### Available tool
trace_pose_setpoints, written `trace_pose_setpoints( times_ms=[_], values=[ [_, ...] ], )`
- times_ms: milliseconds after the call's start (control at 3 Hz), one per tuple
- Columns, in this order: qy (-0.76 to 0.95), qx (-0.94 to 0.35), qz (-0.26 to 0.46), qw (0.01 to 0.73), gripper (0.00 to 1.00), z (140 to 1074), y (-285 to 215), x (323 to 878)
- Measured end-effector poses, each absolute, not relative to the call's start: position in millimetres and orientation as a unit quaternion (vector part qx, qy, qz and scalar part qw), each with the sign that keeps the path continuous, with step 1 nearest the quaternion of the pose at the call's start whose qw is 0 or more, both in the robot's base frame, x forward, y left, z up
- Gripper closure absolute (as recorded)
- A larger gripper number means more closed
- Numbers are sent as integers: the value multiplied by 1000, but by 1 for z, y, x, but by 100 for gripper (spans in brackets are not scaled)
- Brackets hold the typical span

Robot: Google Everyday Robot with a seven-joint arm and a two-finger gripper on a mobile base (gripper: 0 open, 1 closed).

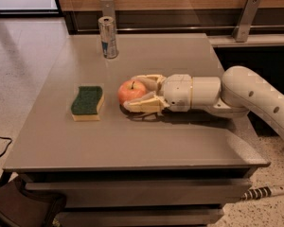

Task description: Move apple near sponge

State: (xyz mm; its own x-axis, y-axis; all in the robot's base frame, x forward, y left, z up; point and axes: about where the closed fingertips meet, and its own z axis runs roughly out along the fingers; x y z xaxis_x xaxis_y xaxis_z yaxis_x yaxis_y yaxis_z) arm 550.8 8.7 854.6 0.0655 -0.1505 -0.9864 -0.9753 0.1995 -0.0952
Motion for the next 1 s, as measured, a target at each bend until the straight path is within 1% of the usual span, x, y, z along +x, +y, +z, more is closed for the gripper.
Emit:
trace_pose_setpoints(
  times_ms=[333, 667, 1000],
  values=[
    [559, -515, 396, 514, 100, 841, 14, 546],
    [559, -516, 397, 513, 83, 840, 15, 545],
    [557, -518, 399, 512, 58, 841, 17, 545]
  ],
)
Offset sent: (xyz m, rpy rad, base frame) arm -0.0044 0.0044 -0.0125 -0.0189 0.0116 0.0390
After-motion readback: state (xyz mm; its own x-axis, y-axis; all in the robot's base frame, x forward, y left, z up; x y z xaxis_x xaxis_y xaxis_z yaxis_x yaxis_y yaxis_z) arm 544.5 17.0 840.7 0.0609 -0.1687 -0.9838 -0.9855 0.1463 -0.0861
